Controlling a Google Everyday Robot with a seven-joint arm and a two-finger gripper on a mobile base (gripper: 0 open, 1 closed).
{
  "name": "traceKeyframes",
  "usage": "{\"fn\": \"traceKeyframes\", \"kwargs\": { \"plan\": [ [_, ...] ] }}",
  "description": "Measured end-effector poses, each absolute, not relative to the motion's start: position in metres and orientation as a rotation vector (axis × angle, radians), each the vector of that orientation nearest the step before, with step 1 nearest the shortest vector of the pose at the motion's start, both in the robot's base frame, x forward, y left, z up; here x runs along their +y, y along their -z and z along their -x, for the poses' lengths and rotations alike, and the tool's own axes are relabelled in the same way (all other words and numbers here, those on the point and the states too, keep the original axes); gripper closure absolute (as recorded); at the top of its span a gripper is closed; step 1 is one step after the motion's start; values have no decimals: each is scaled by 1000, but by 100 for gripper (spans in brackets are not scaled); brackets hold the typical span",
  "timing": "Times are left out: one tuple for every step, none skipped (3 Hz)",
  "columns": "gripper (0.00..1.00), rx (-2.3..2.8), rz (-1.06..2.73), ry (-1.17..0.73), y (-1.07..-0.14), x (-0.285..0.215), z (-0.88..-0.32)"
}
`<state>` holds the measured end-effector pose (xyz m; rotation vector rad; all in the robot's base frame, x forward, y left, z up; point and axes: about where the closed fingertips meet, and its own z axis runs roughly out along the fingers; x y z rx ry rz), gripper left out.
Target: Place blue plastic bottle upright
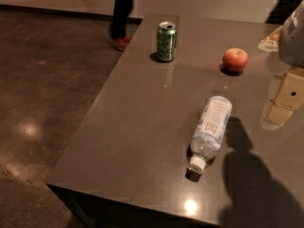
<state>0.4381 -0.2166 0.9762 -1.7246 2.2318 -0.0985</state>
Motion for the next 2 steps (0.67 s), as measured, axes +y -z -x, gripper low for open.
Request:
{"fn": "traceKeyframes", "kwargs": {
  "plan": [
    [0, 2232, 1724, 99, -976, -217, -438],
    [0, 2150, 1859, 139, -970, -202, -437]
  ]
}}
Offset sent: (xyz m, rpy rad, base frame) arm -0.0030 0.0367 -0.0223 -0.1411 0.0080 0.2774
